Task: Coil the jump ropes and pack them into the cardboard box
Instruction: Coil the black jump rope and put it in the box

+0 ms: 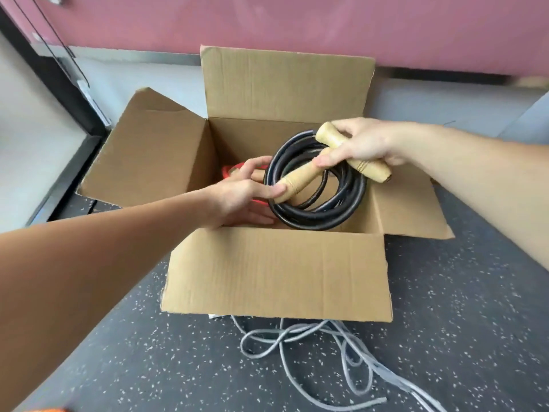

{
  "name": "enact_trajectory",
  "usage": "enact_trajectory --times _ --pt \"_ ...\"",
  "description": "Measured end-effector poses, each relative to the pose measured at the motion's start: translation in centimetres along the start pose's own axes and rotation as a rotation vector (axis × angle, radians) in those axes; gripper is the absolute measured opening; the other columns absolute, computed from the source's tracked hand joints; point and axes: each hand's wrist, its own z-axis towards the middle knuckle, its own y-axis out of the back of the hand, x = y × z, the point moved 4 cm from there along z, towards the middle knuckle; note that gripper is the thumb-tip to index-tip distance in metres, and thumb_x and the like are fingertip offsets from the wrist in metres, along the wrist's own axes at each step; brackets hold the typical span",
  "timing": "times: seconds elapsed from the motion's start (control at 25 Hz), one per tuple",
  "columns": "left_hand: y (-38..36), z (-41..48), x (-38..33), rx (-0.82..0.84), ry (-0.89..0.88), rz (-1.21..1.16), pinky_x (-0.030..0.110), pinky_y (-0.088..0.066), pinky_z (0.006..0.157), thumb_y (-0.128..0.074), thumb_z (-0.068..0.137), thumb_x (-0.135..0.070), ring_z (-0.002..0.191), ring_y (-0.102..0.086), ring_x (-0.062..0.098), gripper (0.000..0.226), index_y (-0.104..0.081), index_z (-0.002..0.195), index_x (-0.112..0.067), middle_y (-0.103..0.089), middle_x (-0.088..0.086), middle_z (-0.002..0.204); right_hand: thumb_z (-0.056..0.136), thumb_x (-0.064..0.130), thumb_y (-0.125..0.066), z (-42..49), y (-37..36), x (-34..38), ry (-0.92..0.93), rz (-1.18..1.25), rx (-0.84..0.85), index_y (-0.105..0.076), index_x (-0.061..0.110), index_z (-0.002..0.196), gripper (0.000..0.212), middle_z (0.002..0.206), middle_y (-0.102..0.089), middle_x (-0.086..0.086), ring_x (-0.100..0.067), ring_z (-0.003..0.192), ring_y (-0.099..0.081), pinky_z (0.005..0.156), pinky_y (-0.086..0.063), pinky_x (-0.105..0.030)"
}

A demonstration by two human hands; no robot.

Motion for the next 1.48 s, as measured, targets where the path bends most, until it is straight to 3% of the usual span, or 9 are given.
enact_trajectory --times 0.16,0.36,0.52,0.64,0.72,1.04,1.28,1.36,1.48 --pt "-2.2 2.7 1.6 -0.032 0.126 0.235 0.025 -0.06 0.062 -0.067 0.096 -0.02 0.068 -0.076 0.018 0.054 -0.028 0.134 -0.027 -0.078 0.006 0.084 0.073 0.057 -0.08 3.7 -0.9 0.5 0.017 -0.594 0.036 -0.06 0.029 0.116 0.055 0.111 -0.063 0.003 -0.025 0.101 -0.06 0.089 -0.051 -0.038" --pt "-3.3 6.5 2.5 -0.129 0.166 0.57 0.048 -0.062 0.075 -0.058 0.099 -0.029 0.082 -0.074 0.031 0.066 -0.013 0.147 -0.018 -0.072 0.016 0.102 0.085 0.053 -0.071 6.2 -2.9 -0.6 0.136 -0.766 -0.241 -0.057 0.027 0.125 0.05 0.124 -0.061 -0.009 -0.034 0.116 -0.055 0.089 -0.044 -0.04" --pt "-4.6 6.5 1.9 -0.143 0.246 0.597 0.035 -0.058 0.06 -0.051 0.096 -0.037 0.065 -0.073 0.031 0.088 0.013 0.155 -0.025 -0.072 0.012 0.081 0.091 0.042 -0.068 7.4 -5.7 -1.5 0.022 -0.454 -0.449 -0.051 0.025 0.124 0.041 0.125 -0.056 -0.005 -0.032 0.126 -0.043 0.101 -0.039 -0.045" --pt "-5.1 6.6 1.6 -0.12 0.267 0.367 0.045 -0.06 0.081 -0.042 0.094 -0.058 0.07 -0.076 0.034 0.093 0.032 0.148 -0.039 -0.073 0.011 0.076 0.087 0.042 -0.072 7.3 -6.3 -3.0 -0.096 -0.231 -0.551 -0.049 0.026 0.119 0.043 0.129 -0.051 -0.005 -0.031 0.125 -0.04 0.102 -0.031 -0.041" --pt "-4.9 6.6 1.9 -0.11 0.27 0.348 0.052 -0.058 0.09 -0.033 0.093 -0.053 0.073 -0.076 0.036 0.087 0.035 0.146 -0.043 -0.075 0.014 0.083 0.089 0.042 -0.07 7.0 -6.4 -3.5 -0.054 -0.261 -0.495 -0.045 0.022 0.121 0.045 0.131 -0.045 -0.009 -0.033 0.124 -0.039 0.101 -0.032 -0.04" --pt "-2.2 4.3 0.8 -0.187 0.297 0.529 0.033 -0.047 0.069 -0.036 0.097 -0.063 0.064 -0.064 0.029 0.074 0.01 0.153 -0.049 -0.072 0.018 0.093 0.081 0.037 -0.073 3.1 -6.2 0.7 0.034 -0.523 -0.486 -0.051 0.026 0.13 0.054 0.138 -0.041 -0.007 -0.032 0.133 -0.032 0.118 -0.022 -0.047" --pt "-2.4 2.0 -0.3 -0.315 0.111 0.846 0.048 -0.062 0.078 -0.04 0.095 -0.053 0.079 -0.075 0.031 0.061 -0.032 0.147 -0.022 -0.074 0.01 0.085 0.082 0.025 -0.067 -2.5 -7.6 3.2 0.144 -0.57 -0.552 -0.059 0.017 0.128 0.047 0.152 -0.036 -0.01 -0.029 0.154 -0.004 0.122 0.008 -0.049" --pt "-2.1 0.7 -1.1 -0.386 0.023 0.848 0.04 -0.062 0.074 -0.041 0.093 -0.051 0.081 -0.074 0.03 0.052 -0.053 0.131 -0.02 -0.075 0.011 0.09 0.084 0.022 -0.062 -5.2 -8.1 3.8 0.252 -0.558 -0.593 -0.063 0.015 0.124 0.041 0.15 -0.041 -0.011 -0.029 0.155 -0.007 0.122 0.007 -0.047" --pt "-1.5 -2.5 -1.5 -0.509 -0.058 0.822 0.038 -0.059 0.083 -0.046 0.086 -0.058 0.093 -0.07 0.027 0.051 -0.062 0.125 -0.028 -0.074 0.005 0.104 0.082 0.015 -0.058 -8.9 -9.2 4.4 0.368 -0.532 -0.623 -0.067 0.012 0.119 0.038 0.142 -0.05 -0.011 -0.03 0.152 -0.018 0.123 0.001 -0.044"
